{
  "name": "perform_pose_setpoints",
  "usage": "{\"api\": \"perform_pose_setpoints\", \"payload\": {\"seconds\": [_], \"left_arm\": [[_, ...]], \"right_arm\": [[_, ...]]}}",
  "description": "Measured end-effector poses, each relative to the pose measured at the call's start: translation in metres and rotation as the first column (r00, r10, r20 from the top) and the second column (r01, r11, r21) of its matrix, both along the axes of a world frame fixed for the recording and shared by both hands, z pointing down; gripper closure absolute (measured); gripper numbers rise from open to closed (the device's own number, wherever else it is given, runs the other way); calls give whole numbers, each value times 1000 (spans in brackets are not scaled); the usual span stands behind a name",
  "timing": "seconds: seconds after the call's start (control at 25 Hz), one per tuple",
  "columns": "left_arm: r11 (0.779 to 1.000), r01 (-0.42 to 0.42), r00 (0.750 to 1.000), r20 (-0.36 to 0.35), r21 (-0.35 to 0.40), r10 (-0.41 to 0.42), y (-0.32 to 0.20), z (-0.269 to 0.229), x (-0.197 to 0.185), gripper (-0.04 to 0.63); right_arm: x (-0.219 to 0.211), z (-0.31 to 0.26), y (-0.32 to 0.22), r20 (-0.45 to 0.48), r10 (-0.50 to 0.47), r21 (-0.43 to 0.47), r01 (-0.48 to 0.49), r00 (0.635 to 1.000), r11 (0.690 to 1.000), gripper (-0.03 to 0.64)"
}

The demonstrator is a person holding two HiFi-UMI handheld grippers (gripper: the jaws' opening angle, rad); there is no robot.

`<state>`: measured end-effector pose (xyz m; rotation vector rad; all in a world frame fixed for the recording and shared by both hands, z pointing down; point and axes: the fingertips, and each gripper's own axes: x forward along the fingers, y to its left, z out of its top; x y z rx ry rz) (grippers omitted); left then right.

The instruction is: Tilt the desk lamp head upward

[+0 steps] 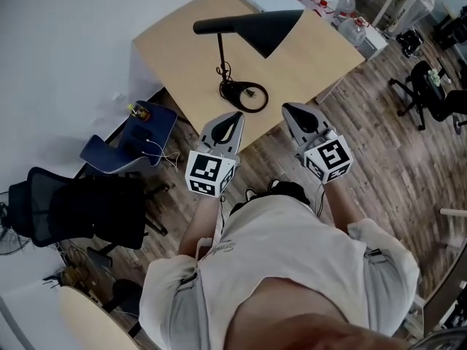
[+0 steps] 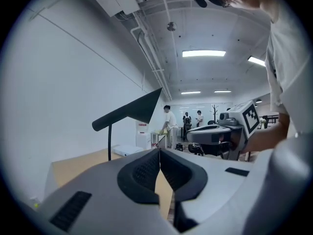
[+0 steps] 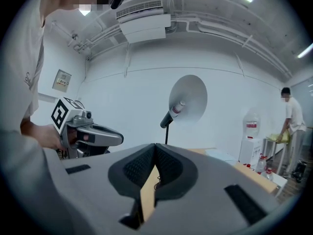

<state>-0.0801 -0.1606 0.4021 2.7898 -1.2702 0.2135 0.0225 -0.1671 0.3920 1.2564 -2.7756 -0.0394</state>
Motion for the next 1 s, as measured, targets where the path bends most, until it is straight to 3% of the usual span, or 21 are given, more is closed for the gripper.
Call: {"api": "perform_pose_setpoints", "payload": {"seconds": [0.36,1.0], "left_arm": [[1000,11,1000,17,4,-11,1,-19,11,580],[997,51,998,-46,-62,-53,11,0,32,580]], "right_arm": [[17,-13,-1,19,-4,-2,4,1000,1000,621],[32,12,9,4,-74,-43,74,997,996,621]]}}
